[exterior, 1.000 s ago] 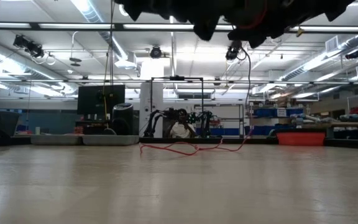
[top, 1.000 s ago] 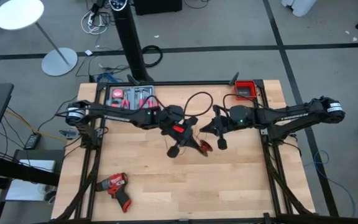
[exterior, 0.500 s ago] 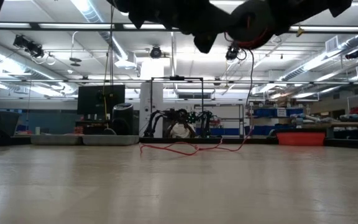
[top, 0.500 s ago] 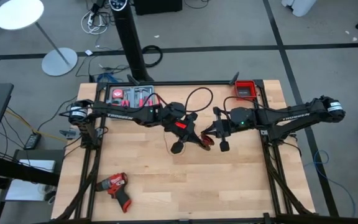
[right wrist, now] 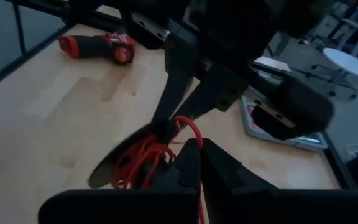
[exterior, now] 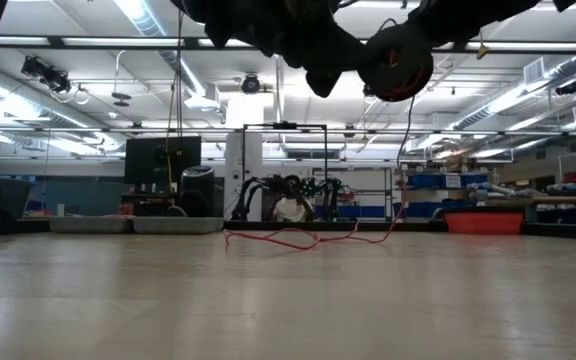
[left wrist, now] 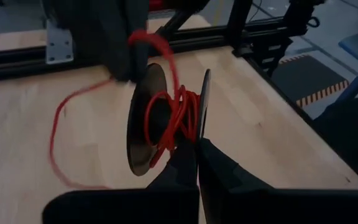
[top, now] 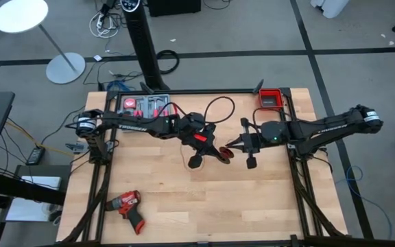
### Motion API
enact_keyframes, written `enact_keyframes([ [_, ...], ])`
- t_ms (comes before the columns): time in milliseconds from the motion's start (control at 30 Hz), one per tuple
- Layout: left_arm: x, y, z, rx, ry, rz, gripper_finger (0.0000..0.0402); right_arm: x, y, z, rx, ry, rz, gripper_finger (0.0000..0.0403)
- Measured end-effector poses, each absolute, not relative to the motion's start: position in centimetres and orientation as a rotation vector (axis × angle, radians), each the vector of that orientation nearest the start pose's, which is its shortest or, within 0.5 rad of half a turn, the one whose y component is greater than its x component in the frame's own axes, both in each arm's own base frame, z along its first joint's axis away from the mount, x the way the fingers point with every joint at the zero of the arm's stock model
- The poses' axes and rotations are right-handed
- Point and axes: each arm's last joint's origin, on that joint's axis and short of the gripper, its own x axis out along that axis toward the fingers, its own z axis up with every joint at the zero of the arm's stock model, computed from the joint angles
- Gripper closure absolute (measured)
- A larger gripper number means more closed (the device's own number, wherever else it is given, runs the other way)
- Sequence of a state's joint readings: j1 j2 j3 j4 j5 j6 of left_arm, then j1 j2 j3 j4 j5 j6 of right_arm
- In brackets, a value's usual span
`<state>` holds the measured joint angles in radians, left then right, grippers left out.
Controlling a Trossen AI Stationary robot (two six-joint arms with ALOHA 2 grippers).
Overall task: Coil cords
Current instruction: Coil the red wire on the black spool
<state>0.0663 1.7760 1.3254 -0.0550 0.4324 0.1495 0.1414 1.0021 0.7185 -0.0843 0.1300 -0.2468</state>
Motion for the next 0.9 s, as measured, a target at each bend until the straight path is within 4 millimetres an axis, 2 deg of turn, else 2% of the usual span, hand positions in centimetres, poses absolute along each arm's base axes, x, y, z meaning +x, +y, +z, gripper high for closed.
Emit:
enact_keyframes([
  [300, 40.1, 1.4, 26.0, 0.039, 0.503, -0.394, 0.0401, 20.0, 3.9, 28.7, -0.303, 0.371, 0.053, 0.0403],
  [600, 40.1, 1.8, 26.0, 0.154, 0.506, -0.287, 0.0401, 19.0, 5.2, 27.4, -0.225, 0.507, 0.071, 0.0403],
  [767, 39.9, 1.6, 27.3, 0.24, 0.456, -0.234, 0.0401, 18.7, 5.4, 27.0, -0.141, 0.559, 0.056, 0.0403],
  [900, 40.3, 0.3, 28.2, 0.353, 0.356, -0.231, 0.0401, 18.7, 5.3, 27.0, -0.125, 0.555, 0.006, 0.0402],
])
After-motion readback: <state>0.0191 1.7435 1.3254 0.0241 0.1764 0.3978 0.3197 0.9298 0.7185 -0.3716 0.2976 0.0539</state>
